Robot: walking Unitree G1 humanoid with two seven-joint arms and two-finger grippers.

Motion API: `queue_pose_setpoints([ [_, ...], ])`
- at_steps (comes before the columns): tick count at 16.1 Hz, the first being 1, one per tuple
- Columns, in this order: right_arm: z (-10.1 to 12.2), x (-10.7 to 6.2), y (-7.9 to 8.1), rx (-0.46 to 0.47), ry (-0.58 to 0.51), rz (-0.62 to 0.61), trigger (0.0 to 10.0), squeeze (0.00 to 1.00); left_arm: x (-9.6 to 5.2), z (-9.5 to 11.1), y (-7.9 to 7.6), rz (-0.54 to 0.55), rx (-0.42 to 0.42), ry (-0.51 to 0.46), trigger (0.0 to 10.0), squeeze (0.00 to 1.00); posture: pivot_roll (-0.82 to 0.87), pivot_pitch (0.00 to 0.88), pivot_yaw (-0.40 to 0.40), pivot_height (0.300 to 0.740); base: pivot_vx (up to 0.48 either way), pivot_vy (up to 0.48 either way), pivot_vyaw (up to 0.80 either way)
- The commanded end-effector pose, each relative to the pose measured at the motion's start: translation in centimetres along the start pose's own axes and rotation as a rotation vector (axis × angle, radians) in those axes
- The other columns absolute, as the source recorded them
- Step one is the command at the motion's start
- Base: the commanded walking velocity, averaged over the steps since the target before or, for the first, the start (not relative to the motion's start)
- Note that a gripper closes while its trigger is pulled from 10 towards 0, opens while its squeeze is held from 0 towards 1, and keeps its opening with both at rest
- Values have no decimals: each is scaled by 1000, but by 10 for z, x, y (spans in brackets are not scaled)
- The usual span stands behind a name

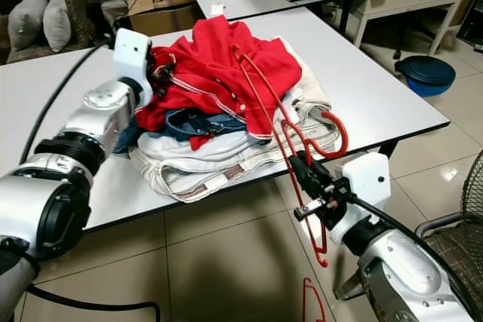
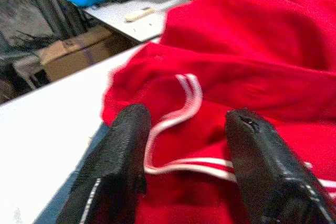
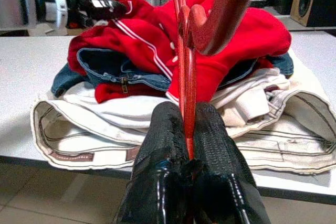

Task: Hang hanger

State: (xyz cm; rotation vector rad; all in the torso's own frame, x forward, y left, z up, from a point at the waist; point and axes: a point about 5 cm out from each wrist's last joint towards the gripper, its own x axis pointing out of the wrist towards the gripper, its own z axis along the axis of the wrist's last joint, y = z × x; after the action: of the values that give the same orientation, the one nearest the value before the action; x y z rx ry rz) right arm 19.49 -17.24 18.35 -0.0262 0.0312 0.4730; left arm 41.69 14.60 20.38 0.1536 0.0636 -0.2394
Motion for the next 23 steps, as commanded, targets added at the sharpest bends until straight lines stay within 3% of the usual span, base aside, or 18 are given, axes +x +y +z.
queue_pose_setpoints([
  [1,3,1,2,-5,-1,23,10000,0,2,6,0,-3,-23,2,10000,1000,-90,39,122,740,0,0,0],
  [5,5,1,3,-17,7,43,10000,0,2,1,1,65,-28,50,10000,1000,-101,53,125,740,0,0,0],
  [6,6,1,3,-20,9,46,10000,0,2,-4,0,75,-23,85,10000,55,-103,57,124,740,0,0,0],
  [7,6,2,2,-20,9,48,10000,0,1,-11,-2,72,-8,131,10000,0,-104,58,124,740,0,0,0],
  [12,7,3,3,-22,10,54,10000,0,0,-19,-1,114,-50,191,9843,0,-106,55,128,740,0,0,0],
  [13,8,3,3,-23,9,54,10000,0,0,-18,0,116,-51,191,2510,0,-105,54,128,740,0,0,0],
  [14,8,3,3,-23,9,54,10000,0,0,-18,0,117,-52,192,0,0,-104,54,128,740,0,0,0],
  [21,7,6,4,-24,8,61,10000,0,0,-15,3,117,-82,174,0,0,-95,46,128,740,0,0,0],
  [22,6,6,4,-25,11,63,10000,0,0,-13,3,111,-23,166,0,0,-94,43,130,740,0,0,0],
  [23,6,6,5,-24,11,63,10000,0,0,-13,3,107,-21,165,0,0,-92,42,131,740,0,0,0],
])
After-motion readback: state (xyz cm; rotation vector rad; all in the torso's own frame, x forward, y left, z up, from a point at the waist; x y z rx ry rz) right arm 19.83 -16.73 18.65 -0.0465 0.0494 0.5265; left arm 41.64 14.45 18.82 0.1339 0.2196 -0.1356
